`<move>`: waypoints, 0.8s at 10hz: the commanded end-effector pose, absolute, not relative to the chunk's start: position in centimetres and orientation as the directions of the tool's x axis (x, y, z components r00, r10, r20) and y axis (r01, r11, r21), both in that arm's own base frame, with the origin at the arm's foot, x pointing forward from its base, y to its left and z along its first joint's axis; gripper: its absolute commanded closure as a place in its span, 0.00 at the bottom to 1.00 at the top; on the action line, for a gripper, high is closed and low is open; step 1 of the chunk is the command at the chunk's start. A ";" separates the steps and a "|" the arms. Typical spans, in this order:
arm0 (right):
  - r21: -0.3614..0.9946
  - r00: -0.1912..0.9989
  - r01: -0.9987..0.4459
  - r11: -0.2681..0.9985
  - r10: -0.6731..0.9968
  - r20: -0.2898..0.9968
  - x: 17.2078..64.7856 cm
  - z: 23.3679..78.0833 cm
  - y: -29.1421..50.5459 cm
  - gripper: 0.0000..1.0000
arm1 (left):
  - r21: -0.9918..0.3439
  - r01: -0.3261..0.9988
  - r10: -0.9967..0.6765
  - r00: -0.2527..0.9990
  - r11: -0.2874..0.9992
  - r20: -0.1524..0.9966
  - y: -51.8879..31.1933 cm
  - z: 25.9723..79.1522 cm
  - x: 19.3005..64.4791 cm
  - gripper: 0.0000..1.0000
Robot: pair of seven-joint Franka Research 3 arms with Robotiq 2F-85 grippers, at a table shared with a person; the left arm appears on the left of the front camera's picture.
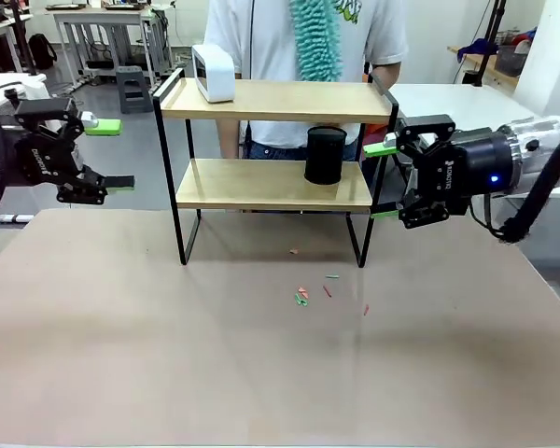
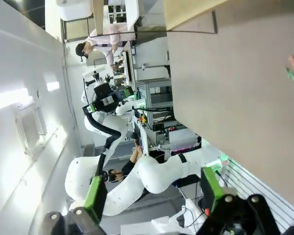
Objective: Clean the shelf.
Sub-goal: Hand the Duster back to the human.
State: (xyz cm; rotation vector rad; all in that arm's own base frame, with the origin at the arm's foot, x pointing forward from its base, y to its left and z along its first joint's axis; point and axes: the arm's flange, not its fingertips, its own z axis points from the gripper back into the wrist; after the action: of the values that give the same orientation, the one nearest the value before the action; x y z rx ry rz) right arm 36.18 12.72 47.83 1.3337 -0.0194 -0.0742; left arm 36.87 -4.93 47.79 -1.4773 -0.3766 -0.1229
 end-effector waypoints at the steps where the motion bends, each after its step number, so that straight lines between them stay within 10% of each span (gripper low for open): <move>1: 0.970 0.993 0.038 0.238 -0.120 -0.009 34.8 48.9 10.9 0.00 | -0.940 0.323 0.162 0.927 0.112 0.338 -3.1 48.0 37.2 0.00; 8: 0.970 0.993 0.038 0.238 -0.120 -0.009 34.8 48.9 10.9 0.00 | -0.940 0.323 0.162 0.927 0.112 0.338 -3.1 48.0 37.2 0.00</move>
State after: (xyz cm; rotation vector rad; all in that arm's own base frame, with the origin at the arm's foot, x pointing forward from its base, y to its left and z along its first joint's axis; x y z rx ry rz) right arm 35.13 11.04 48.96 1.3335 -0.0801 -0.0887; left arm 37.11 -3.19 47.91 -1.4650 -0.4031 -0.0983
